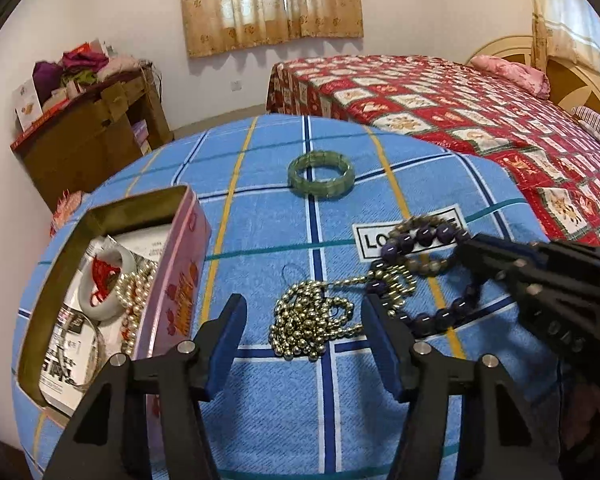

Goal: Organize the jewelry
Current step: 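Grasp the dark purple bead bracelet with the right gripper while the left gripper grasps the gold bead chain, then lift the purple bracelet with the right gripper while the left gripper carries the gold chain over the tin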

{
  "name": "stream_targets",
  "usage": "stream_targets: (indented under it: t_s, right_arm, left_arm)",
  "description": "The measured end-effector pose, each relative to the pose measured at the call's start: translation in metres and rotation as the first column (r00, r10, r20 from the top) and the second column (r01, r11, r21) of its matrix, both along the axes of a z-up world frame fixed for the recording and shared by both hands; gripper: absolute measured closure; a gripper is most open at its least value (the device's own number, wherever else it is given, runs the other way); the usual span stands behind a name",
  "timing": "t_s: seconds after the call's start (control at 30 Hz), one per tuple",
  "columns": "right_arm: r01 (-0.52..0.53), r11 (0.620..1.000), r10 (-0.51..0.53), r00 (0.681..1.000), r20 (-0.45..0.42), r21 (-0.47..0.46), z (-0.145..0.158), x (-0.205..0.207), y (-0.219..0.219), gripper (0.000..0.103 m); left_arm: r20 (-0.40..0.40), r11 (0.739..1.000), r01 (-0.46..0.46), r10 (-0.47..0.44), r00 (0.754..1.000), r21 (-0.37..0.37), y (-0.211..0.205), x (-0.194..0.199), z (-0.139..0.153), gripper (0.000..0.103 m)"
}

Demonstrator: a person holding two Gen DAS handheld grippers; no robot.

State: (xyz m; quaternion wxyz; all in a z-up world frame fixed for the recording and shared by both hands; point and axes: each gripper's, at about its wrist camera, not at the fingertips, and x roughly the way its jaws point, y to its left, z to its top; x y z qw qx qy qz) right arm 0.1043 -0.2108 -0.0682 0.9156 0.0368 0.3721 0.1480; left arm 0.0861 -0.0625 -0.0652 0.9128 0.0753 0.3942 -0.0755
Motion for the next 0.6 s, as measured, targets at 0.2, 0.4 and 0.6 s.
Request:
stream_targets:
  t_s: [0.2,0.4,0.6]
  right_arm:
    - [0.0,1.0,0.0,1.0,0.0,-0.009,-0.003,0.0,0.003,0.087]
    - [-0.017,1.0,0.017,1.0,-0.009,-0.015,-0.012,-0.001,0.008,0.087]
    - [-0.029,1.0,0.029,1.0,-0.005,-0.007,-0.012,-0.002,0.008,0.087]
  left_arm:
    - [-0.057,0.999,0.012,-0.015,0.998,-0.052,0.002,0.008,-0.008,0.058]
    - [-0.088,0.994,0.036,-0.044,0.995,-0.099,0.006,0.01,-0.012,0.092]
    - [-0.032,0.995,0.054,-0.057,0.998,-0.087,0.006,-0.001,-0.003,0.099]
